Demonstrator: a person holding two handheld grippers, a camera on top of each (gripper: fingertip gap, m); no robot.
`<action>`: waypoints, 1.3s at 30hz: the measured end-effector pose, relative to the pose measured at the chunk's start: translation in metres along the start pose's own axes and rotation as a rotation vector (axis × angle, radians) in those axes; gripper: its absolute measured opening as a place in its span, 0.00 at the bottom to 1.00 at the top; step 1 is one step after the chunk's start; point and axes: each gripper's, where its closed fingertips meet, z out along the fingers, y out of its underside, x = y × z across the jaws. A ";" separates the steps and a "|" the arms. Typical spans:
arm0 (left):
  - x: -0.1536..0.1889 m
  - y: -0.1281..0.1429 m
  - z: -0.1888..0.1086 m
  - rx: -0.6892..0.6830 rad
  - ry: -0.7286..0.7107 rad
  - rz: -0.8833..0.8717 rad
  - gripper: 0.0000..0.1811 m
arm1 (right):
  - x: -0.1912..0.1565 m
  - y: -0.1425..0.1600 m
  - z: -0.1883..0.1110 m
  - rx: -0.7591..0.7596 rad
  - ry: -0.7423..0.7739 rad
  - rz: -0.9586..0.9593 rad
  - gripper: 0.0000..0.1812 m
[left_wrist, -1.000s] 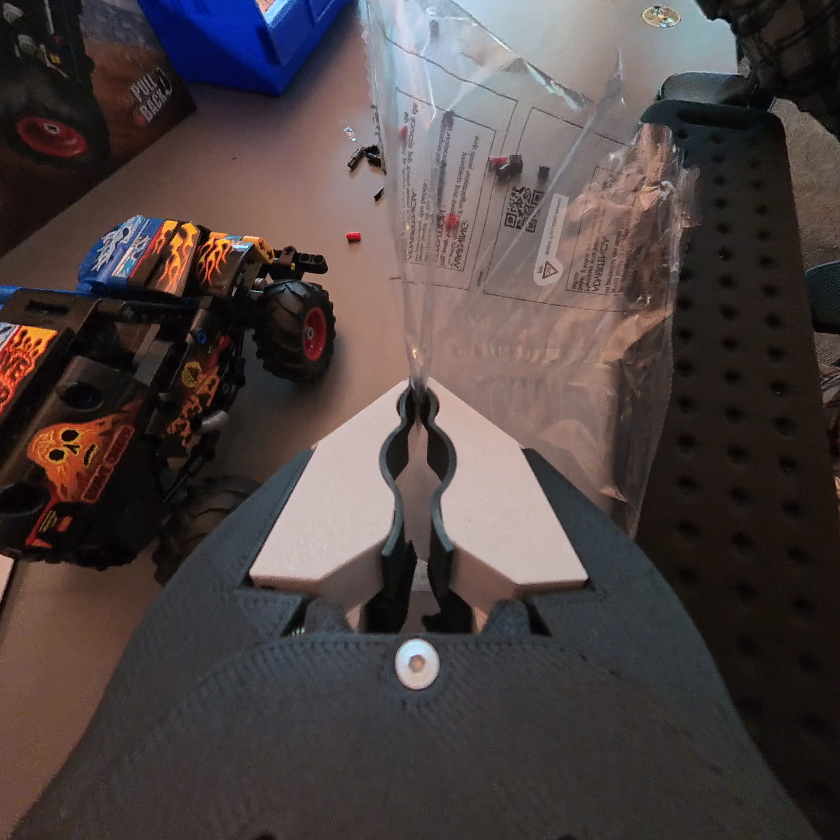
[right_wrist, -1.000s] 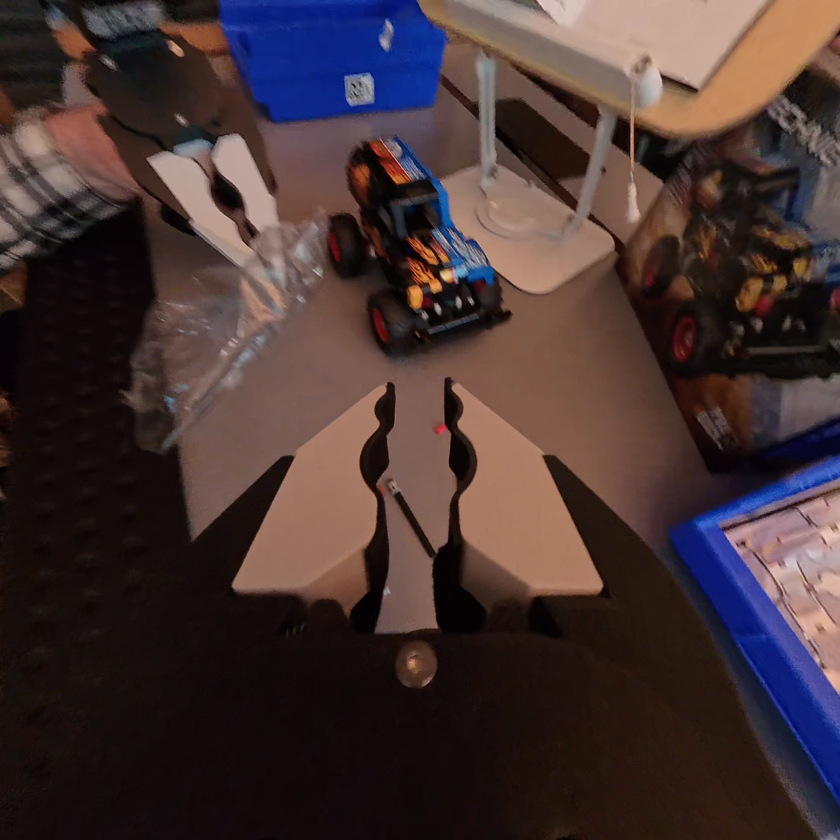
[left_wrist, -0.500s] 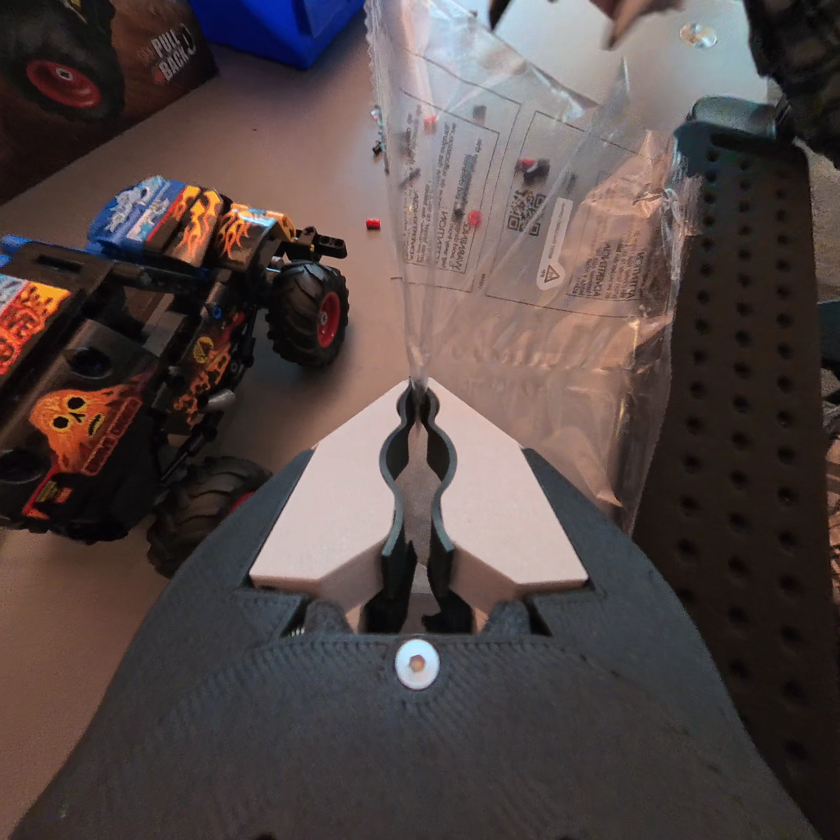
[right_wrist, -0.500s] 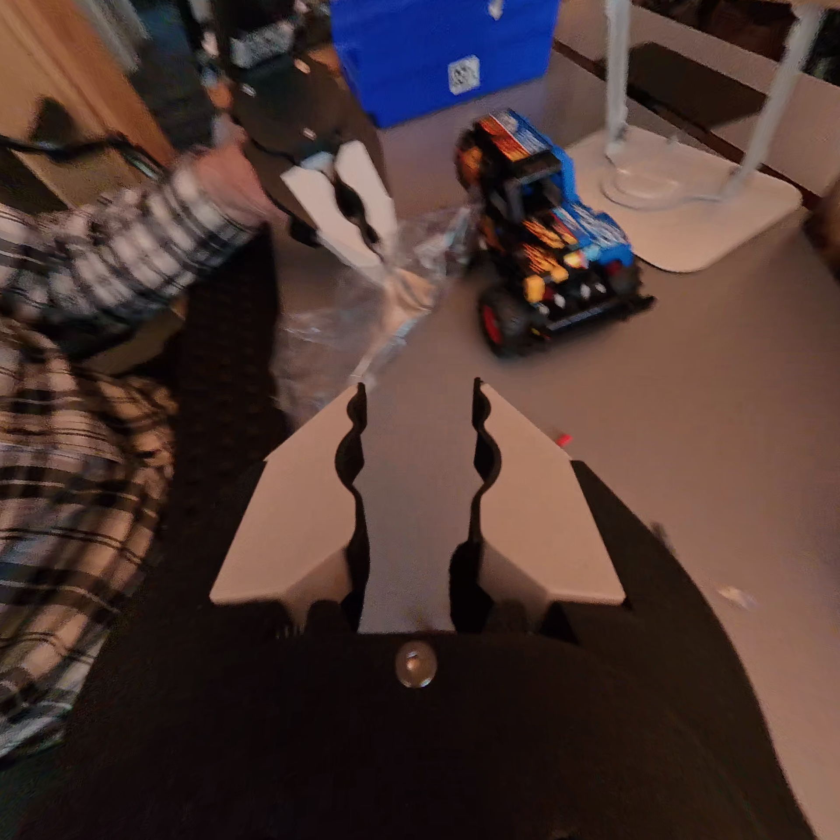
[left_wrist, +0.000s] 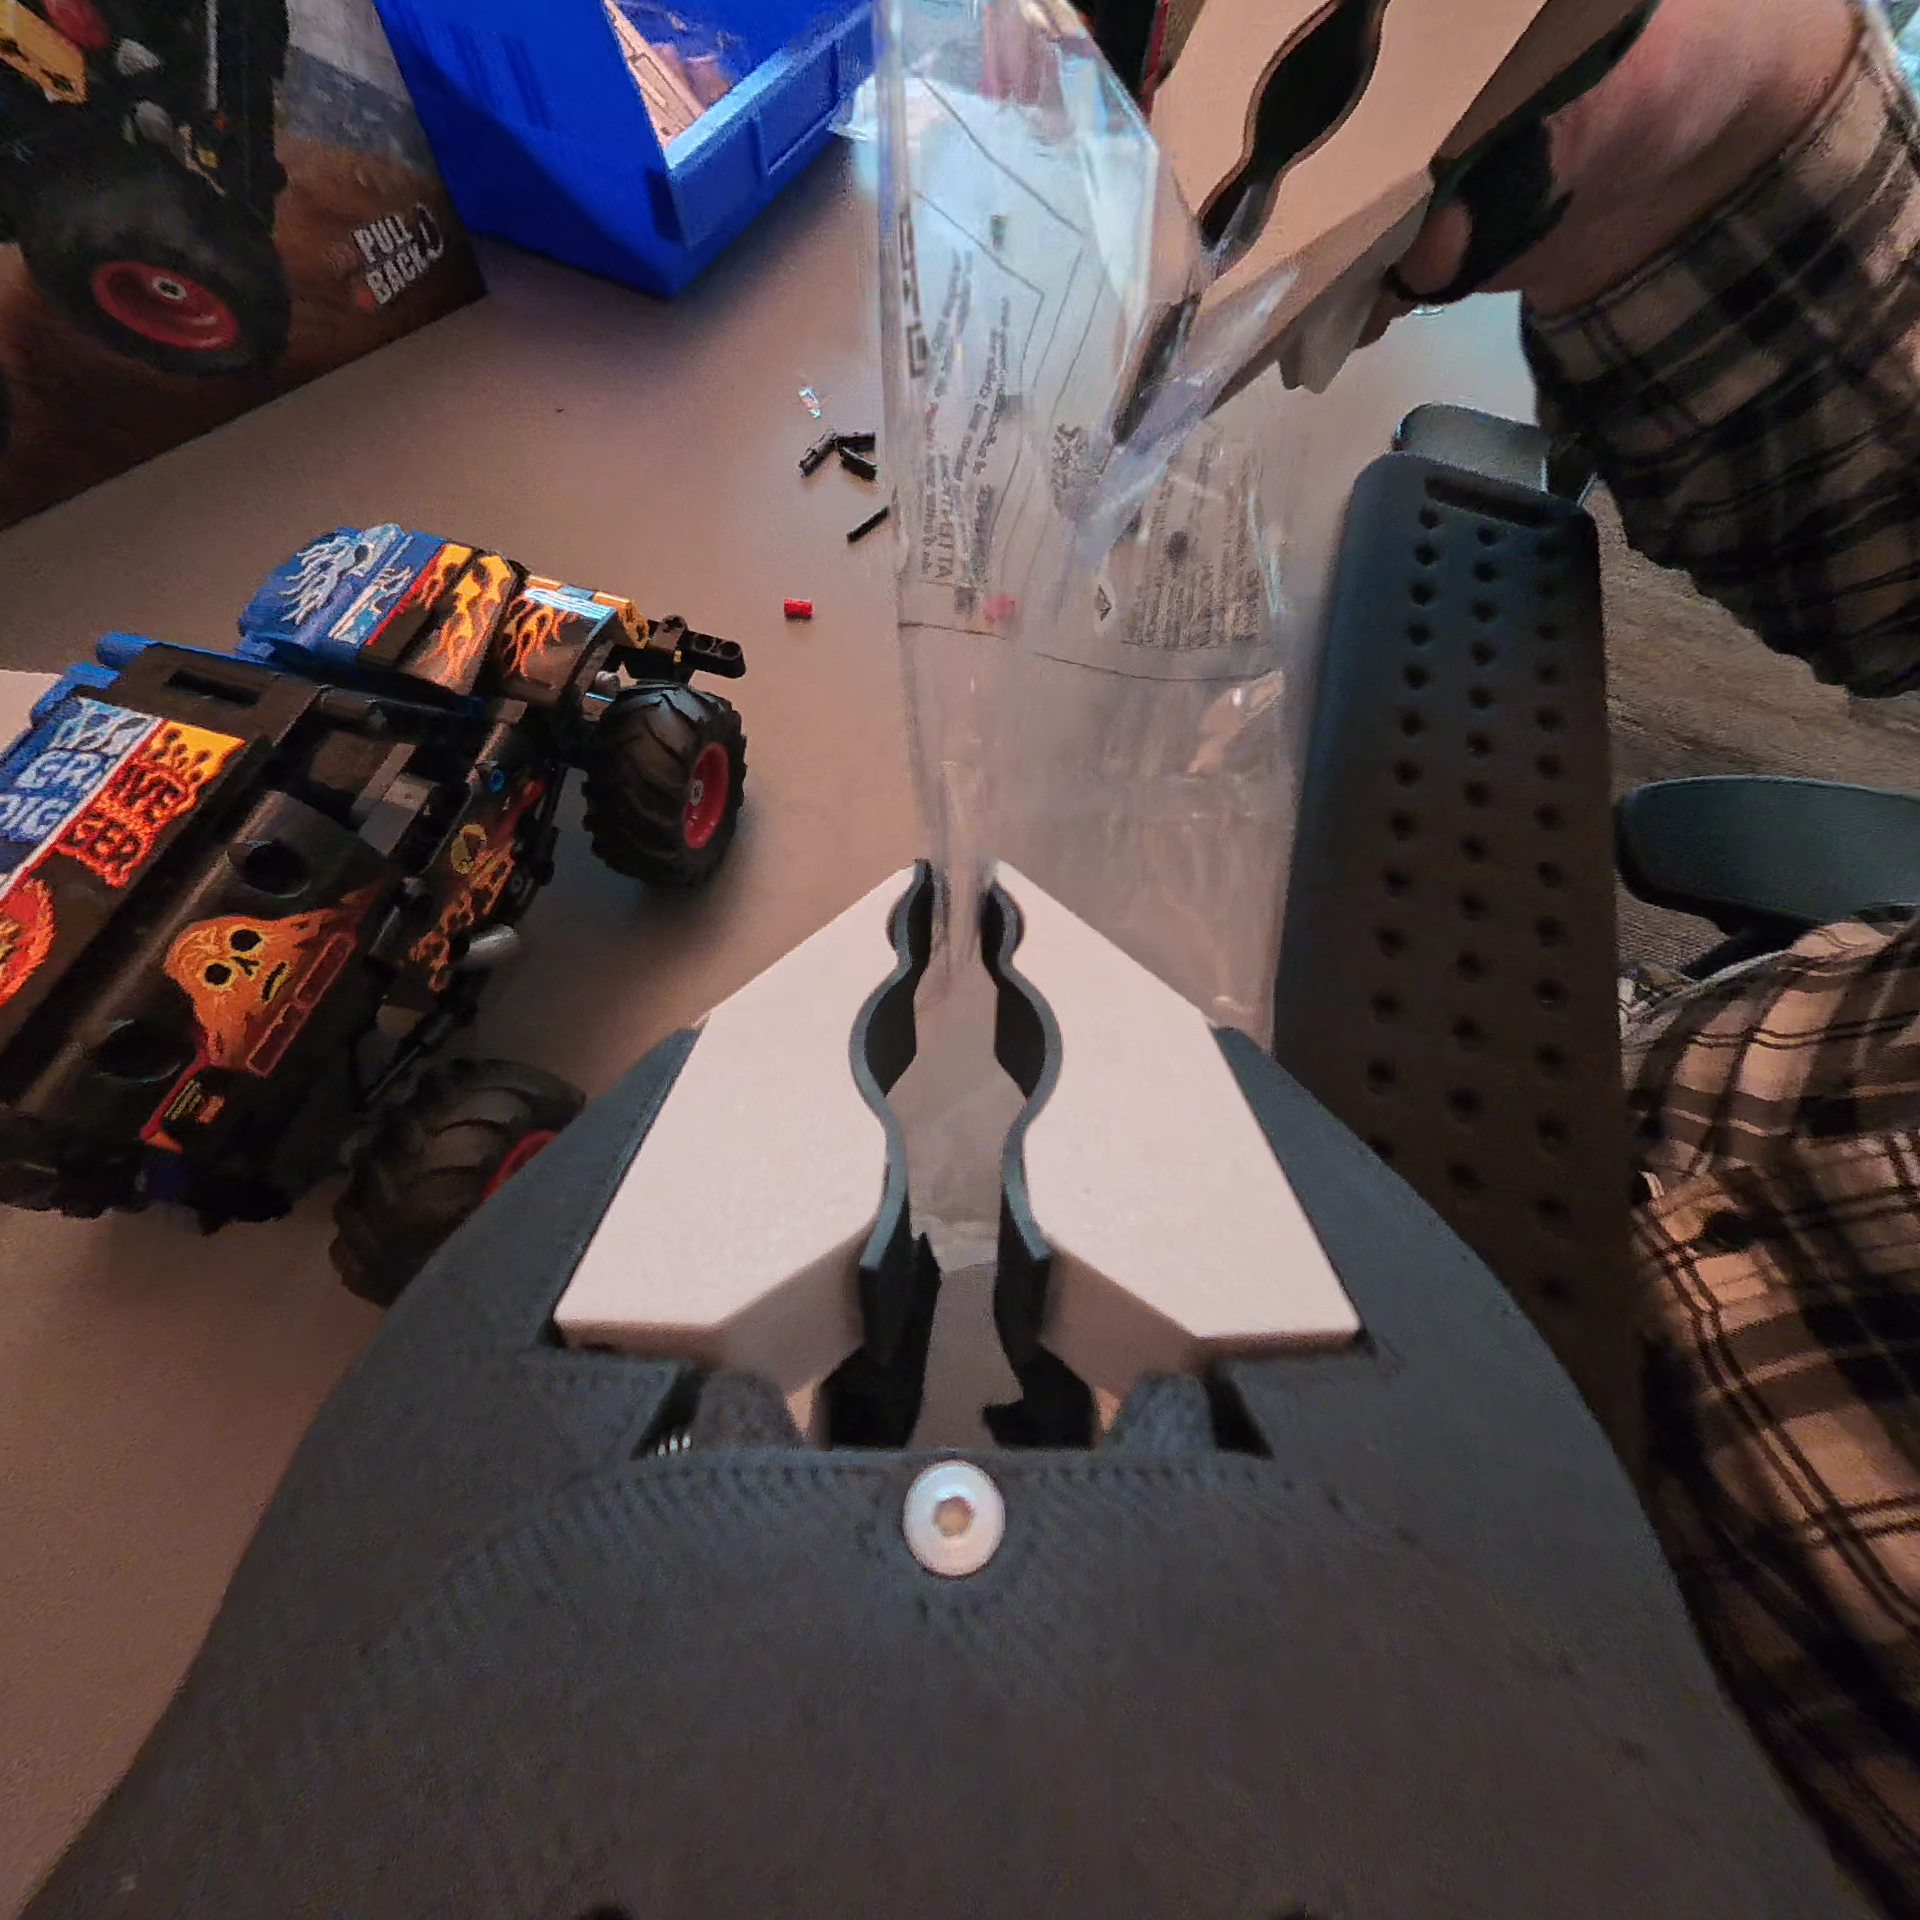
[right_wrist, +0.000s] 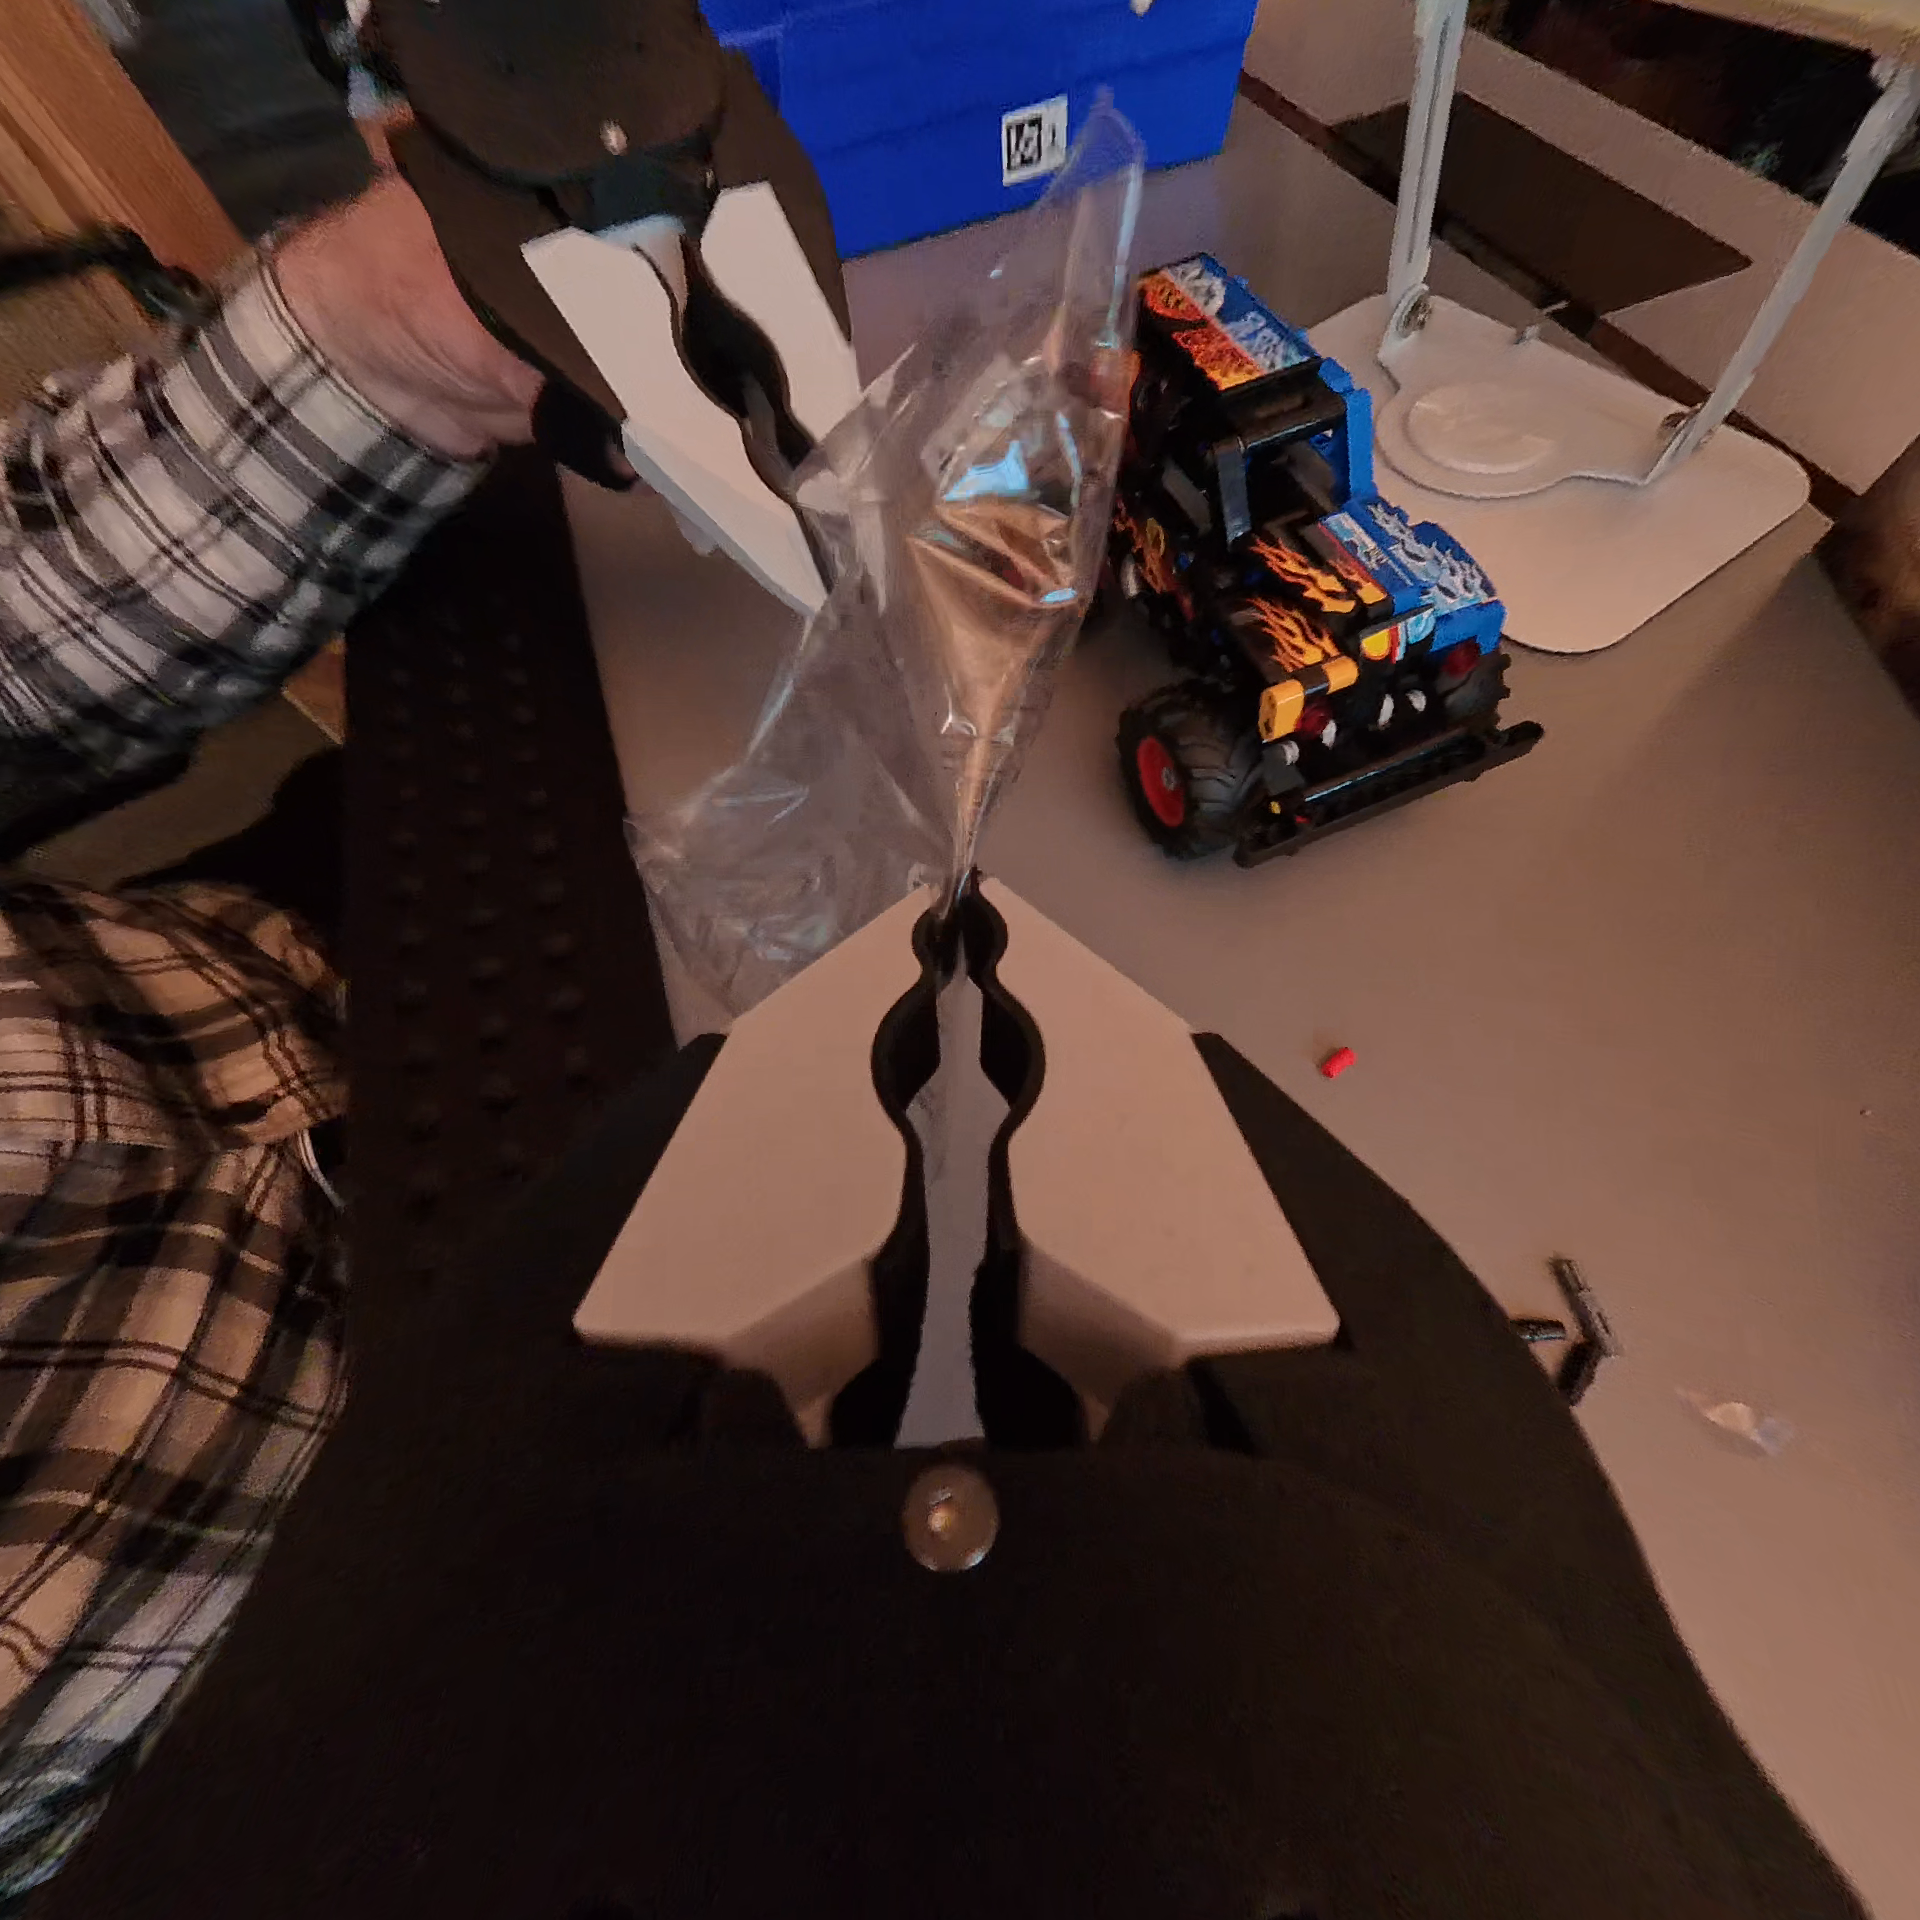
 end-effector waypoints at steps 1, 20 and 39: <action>0.000 -0.002 -0.002 -0.001 -0.001 0.005 0.06 | -0.003 0.000 0.001 -0.006 -0.008 -0.003 0.00; 0.003 -0.014 0.026 -0.017 0.037 0.058 0.00 | -0.007 -0.013 -0.009 0.131 -0.066 0.072 0.07; -0.005 0.001 0.043 -0.044 0.051 -0.008 0.00 | -0.017 -0.015 -0.008 0.065 0.108 -0.234 0.06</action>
